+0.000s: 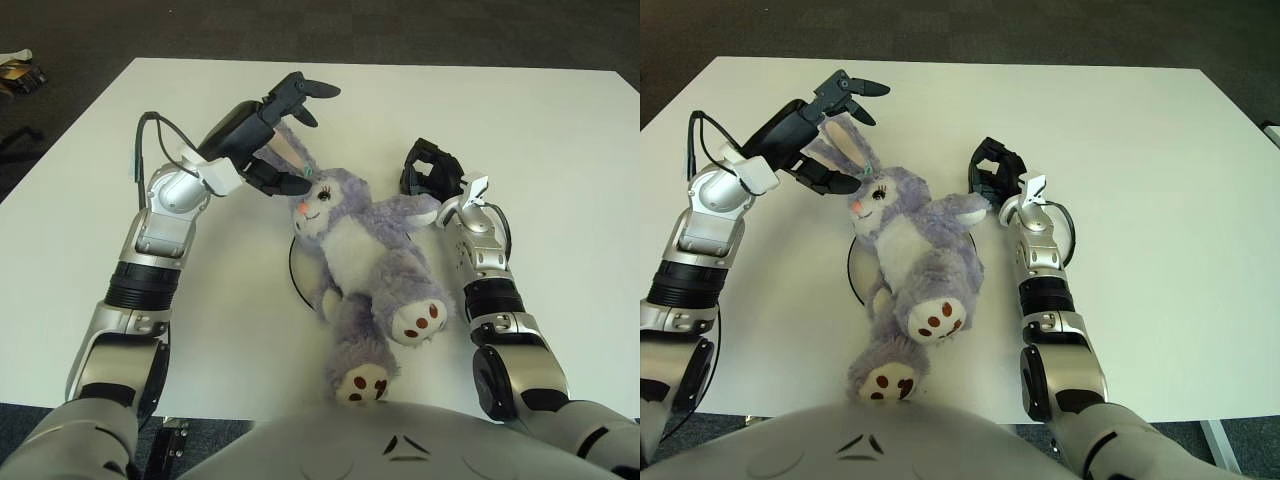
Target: Put the doll into the plate.
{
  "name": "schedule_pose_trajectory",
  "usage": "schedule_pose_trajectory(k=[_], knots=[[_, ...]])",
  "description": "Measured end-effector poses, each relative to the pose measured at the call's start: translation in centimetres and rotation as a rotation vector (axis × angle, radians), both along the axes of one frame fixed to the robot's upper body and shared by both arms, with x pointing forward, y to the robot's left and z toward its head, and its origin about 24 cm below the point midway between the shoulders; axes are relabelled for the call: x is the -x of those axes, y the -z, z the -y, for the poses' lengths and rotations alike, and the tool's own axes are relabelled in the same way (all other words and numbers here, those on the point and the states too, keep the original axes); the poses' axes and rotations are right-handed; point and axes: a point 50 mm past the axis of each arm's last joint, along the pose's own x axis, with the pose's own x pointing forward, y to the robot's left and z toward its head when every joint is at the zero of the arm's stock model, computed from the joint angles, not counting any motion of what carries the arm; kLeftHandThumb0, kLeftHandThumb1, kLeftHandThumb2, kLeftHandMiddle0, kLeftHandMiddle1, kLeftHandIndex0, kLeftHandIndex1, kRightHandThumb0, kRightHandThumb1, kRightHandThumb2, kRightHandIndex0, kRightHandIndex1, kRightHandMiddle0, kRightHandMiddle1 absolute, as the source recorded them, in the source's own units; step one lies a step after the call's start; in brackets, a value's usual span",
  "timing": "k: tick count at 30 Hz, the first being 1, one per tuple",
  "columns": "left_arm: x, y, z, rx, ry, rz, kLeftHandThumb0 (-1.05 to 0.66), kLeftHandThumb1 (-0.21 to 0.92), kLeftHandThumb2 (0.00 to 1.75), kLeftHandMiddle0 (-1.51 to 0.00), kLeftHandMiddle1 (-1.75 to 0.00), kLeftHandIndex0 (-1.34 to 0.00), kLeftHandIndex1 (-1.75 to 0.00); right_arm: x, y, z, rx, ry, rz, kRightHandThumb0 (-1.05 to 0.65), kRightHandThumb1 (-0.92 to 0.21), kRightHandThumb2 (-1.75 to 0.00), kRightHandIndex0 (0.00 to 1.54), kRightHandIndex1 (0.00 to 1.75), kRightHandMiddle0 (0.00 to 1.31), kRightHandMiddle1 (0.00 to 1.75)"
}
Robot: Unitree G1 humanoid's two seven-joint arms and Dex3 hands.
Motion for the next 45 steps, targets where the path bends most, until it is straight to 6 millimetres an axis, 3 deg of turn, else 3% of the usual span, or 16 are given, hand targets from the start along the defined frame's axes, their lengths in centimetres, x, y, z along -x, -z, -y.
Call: schedule_pose_trajectory(k=[7,13,22,28,38,45], knots=[[-0.4,0.2,-0.9,0.041,-0.054,0.000,-0.89,0.57,0.70,-0.25,-0.78,0.00,-1.20,0.0,0.0,0.0,0.007,-0.003,-0.006,-0.49,-0.29,-1.35,1.15,1.75,0.63,1.75],[-1.5,1.2,-1.8,0.091,-0.097,-0.041,-0.85,0.55,0.71,-0.26,-0.81,-0.01,-1.23,0.1,0.0,0.1,0.008,0.003,-0.010,-0.49,-0.29,-1.35,1.15,1.75,0.64,1.75],[-2.5,2.3,-2.6,0.225,-0.118,-0.130,-0.67,0.41,0.89,-0.27,-0.77,0.00,-1.12,0.1,-0.1,0.1,0.012,0.007,-0.008,-0.49,-0.29,-1.35,1.14,1.75,0.63,1.75],[-2.8,3.2,-2.9,0.316,-0.128,-0.185,-0.60,0.42,0.93,-0.28,-0.75,0.00,-1.13,0.2,-0.1,0.1,0.012,0.013,-0.010,-0.49,-0.29,-1.35,1.14,1.75,0.64,1.75],[-3.4,4.7,-3.5,0.436,-0.142,-0.276,-0.48,0.49,0.97,-0.32,-0.76,0.00,-0.97,0.2,-0.1,0.1,0.008,0.018,-0.017,-0.50,-0.28,-1.37,1.16,1.75,0.65,1.75],[-3.6,5.5,-4.3,0.523,-0.158,-0.334,-0.30,0.47,1.09,-0.32,-0.77,0.00,-0.88,0.2,-0.1,0.2,0.005,0.018,-0.017,-0.50,-0.27,-1.37,1.16,1.75,0.65,1.75]])
